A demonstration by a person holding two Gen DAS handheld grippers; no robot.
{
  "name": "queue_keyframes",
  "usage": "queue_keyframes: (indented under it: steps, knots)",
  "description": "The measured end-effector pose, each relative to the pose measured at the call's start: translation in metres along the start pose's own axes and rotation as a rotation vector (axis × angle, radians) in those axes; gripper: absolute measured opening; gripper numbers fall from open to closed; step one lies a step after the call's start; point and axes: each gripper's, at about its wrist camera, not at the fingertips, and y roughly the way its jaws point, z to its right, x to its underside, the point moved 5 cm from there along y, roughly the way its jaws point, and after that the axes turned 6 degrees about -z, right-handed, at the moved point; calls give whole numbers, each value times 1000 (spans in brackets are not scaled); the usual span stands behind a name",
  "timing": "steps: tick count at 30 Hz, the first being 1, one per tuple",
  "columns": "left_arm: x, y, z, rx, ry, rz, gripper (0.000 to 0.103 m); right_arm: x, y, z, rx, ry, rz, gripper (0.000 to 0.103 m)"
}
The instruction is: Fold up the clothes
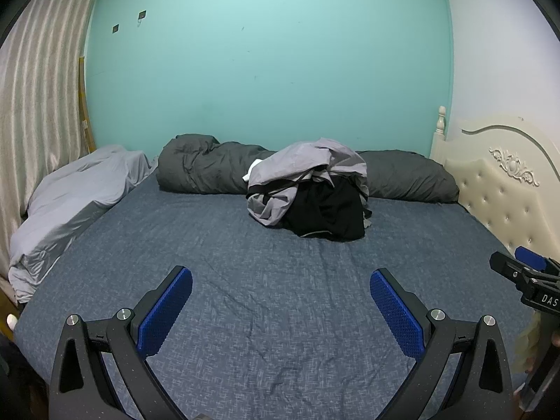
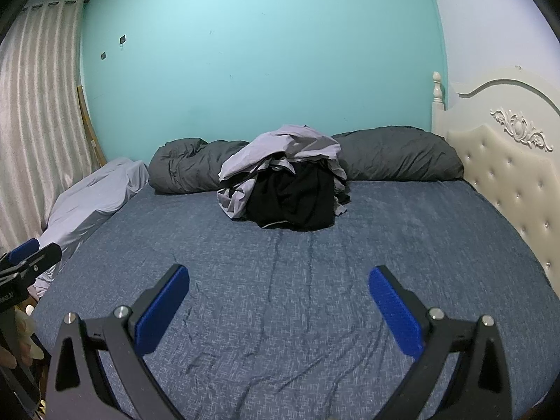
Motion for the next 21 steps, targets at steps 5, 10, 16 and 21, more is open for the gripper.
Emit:
queue_keyframes:
  steps: [5, 10, 16, 21]
  knots:
    - [0, 0, 0, 0, -4, -1, 103, -3, -1, -1, 2, 2, 2, 103]
    - [-2, 0, -1, -1, -4, -2, 103, -5, -2, -2, 2, 3, -2, 103]
    - [-3, 0, 1, -2, -5, -3, 103, -5, -3, -3, 3, 4, -4, 103]
    - [-4, -1, 1, -3, -5, -5, 103, -6, -2, -2, 4, 6, -7, 103]
